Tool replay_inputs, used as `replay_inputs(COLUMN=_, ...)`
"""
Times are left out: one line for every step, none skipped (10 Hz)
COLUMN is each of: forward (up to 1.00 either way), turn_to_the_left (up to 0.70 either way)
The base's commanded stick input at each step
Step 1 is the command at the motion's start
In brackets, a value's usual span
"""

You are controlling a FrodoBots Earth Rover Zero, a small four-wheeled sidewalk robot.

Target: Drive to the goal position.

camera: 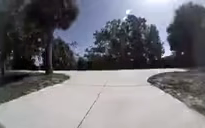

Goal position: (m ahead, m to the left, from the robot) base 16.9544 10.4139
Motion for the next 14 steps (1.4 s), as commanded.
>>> replay_inputs(forward=0.70, turn_to_the_left=0.00)
replay_inputs(forward=0.70, turn_to_the_left=0.00)
replay_inputs(forward=0.70, turn_to_the_left=0.00)
replay_inputs(forward=0.70, turn_to_the_left=0.00)
replay_inputs(forward=0.70, turn_to_the_left=0.00)
replay_inputs(forward=0.70, turn_to_the_left=0.00)
replay_inputs(forward=0.70, turn_to_the_left=0.00)
replay_inputs(forward=0.70, turn_to_the_left=0.00)
replay_inputs(forward=0.70, turn_to_the_left=0.00)
replay_inputs(forward=0.70, turn_to_the_left=0.00)
replay_inputs(forward=0.70, turn_to_the_left=0.35)
replay_inputs(forward=0.70, turn_to_the_left=0.35)
replay_inputs(forward=0.70, turn_to_the_left=0.34)
replay_inputs(forward=0.70, turn_to_the_left=0.29)
